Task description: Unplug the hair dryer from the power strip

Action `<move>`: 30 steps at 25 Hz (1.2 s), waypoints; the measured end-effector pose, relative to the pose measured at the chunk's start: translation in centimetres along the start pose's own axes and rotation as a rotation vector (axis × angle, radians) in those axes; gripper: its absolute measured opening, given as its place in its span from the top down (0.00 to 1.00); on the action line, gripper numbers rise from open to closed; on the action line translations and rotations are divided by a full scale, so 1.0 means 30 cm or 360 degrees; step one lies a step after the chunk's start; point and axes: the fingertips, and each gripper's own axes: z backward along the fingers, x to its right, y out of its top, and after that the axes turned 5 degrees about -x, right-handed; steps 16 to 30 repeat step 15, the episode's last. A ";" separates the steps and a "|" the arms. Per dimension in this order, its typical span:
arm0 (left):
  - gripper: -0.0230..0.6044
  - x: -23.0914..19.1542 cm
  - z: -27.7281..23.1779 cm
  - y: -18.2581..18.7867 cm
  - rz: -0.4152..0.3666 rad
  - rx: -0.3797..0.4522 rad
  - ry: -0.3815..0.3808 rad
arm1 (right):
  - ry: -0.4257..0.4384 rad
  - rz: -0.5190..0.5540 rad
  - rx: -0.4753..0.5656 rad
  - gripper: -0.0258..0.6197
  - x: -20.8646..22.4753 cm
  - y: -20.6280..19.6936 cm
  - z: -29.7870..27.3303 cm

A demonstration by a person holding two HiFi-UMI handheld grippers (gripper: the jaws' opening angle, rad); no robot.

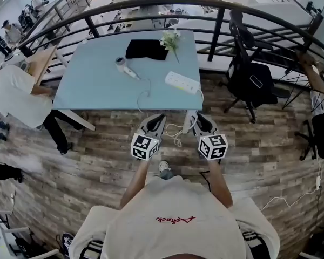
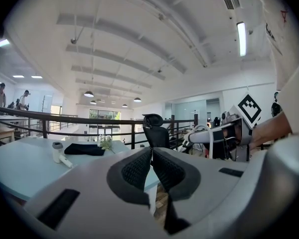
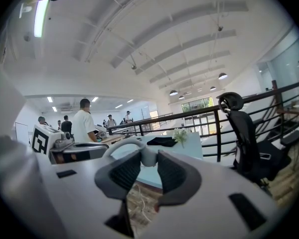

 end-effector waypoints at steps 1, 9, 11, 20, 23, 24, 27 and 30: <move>0.93 0.006 0.000 0.000 0.0000 0.0002 -0.0001 | -0.0001 0.0001 0.0000 0.78 0.002 -0.002 0.005; 0.93 0.035 -0.009 -0.009 -0.0002 0.0010 -0.0010 | -0.0014 0.0001 0.0008 0.78 0.020 -0.015 0.025; 0.93 0.032 -0.010 -0.007 -0.0001 0.0013 -0.0007 | -0.0013 0.0000 0.0009 0.78 0.022 -0.016 0.023; 0.93 0.027 -0.008 0.007 -0.0001 0.0019 -0.0005 | -0.0009 -0.0004 0.0005 0.78 0.016 -0.013 0.022; 0.93 0.027 -0.008 0.007 -0.0001 0.0019 -0.0005 | -0.0009 -0.0004 0.0005 0.78 0.016 -0.013 0.022; 0.93 0.027 -0.008 0.007 -0.0001 0.0019 -0.0005 | -0.0009 -0.0004 0.0005 0.78 0.016 -0.013 0.022; 0.93 0.027 -0.008 0.007 -0.0001 0.0019 -0.0005 | -0.0009 -0.0004 0.0005 0.78 0.016 -0.013 0.022; 0.93 0.027 -0.008 0.007 -0.0001 0.0019 -0.0005 | -0.0009 -0.0004 0.0005 0.78 0.016 -0.013 0.022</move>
